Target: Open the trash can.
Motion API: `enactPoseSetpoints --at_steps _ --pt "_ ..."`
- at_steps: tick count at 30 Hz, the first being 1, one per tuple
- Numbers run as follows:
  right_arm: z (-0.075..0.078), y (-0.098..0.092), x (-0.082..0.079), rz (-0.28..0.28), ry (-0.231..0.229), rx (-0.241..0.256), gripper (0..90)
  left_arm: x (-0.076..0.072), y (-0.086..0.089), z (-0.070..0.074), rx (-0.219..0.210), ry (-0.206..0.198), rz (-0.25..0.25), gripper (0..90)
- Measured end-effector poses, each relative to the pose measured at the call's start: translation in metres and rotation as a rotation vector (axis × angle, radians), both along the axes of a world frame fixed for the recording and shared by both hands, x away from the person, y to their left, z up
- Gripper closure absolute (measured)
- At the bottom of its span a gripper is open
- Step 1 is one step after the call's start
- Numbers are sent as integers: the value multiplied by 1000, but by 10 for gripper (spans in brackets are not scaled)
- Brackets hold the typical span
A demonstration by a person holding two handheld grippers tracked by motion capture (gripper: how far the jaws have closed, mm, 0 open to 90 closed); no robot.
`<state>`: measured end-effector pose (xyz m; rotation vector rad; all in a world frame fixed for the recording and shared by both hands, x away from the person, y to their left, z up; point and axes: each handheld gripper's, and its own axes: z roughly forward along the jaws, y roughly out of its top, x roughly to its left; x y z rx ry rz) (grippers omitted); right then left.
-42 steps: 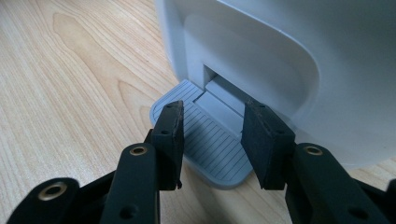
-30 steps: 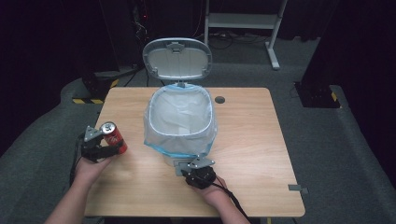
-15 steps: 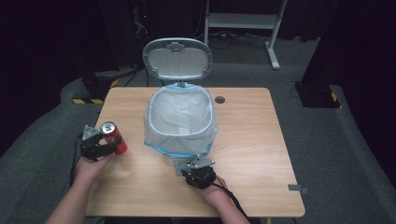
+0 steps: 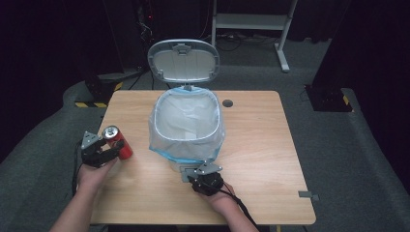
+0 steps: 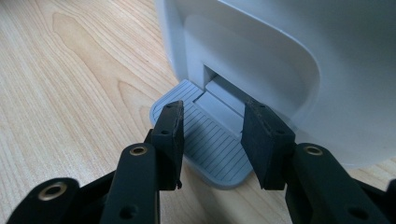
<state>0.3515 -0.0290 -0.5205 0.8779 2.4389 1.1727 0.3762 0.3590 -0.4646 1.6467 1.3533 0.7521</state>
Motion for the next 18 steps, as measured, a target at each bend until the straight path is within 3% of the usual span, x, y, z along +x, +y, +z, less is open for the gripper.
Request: enactPoseSetpoints --at_steps 13,18 --pt "0 0 0 -1 4 1 590 -16 -15 11 -39 -50 -43 335" --pt "0 -1 0 -1 5 2 590 -25 -25 16 -23 -76 -61 335"
